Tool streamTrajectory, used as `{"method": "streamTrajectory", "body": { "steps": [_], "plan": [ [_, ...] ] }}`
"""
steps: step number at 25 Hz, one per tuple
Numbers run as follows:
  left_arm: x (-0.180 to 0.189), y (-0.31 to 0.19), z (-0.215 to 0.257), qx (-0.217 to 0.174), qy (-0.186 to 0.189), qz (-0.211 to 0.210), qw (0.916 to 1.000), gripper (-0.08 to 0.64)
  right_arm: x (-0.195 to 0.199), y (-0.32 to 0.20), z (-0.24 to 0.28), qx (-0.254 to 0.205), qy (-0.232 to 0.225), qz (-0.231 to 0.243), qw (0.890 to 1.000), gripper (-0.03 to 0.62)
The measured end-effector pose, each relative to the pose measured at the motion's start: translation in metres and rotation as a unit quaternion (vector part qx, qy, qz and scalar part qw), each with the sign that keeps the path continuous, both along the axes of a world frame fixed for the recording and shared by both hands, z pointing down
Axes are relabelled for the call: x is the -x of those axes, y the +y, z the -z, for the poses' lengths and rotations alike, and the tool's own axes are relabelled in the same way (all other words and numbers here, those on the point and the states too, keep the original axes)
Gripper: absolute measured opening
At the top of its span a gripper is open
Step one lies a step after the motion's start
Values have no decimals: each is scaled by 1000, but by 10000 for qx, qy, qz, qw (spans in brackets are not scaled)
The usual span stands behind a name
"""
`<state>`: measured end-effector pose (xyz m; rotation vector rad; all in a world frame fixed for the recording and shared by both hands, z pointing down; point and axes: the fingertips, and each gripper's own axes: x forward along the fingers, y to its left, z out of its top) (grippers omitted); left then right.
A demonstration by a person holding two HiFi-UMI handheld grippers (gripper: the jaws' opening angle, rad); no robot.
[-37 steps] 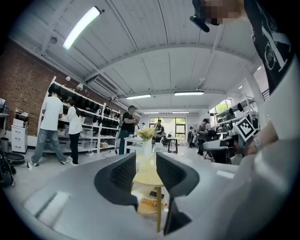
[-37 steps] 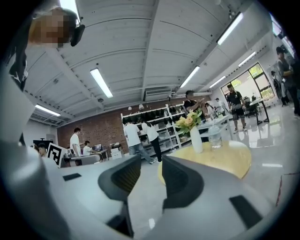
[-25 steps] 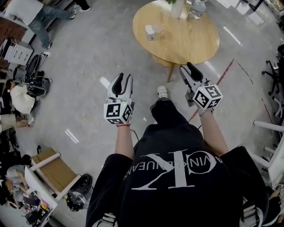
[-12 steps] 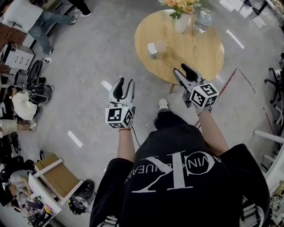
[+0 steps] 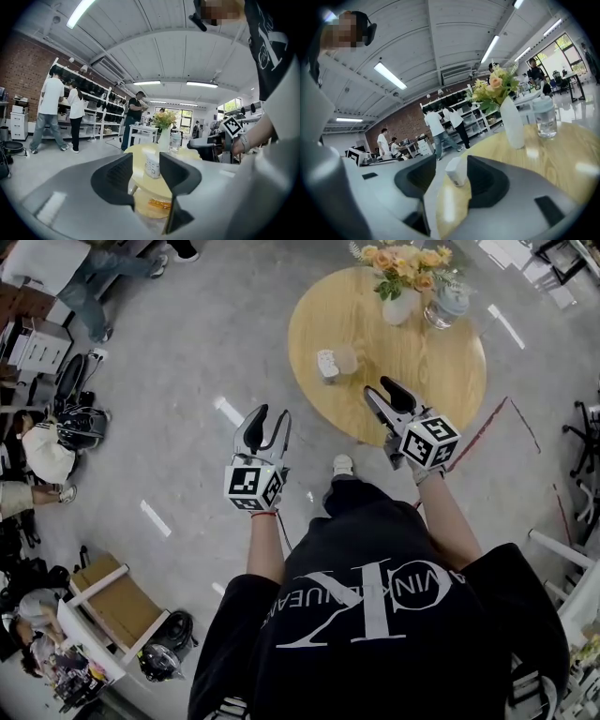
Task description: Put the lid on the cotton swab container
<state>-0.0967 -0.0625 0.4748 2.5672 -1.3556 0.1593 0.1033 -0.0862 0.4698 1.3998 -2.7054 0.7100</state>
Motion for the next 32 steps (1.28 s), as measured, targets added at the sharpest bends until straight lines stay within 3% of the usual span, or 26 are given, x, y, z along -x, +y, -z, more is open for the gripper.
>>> {"method": "streamTrajectory", "body": {
  "steps": [18,32],
  "plan": [
    [-55,-57,-49,753,-111,-595,9953,204,3,-73,-40,701,-491,544,9948,173],
    [-102,-81,-89,1160,-367,-1672,9784,229,33,-85,-41,940,-749,902,9886,173]
  ]
}}
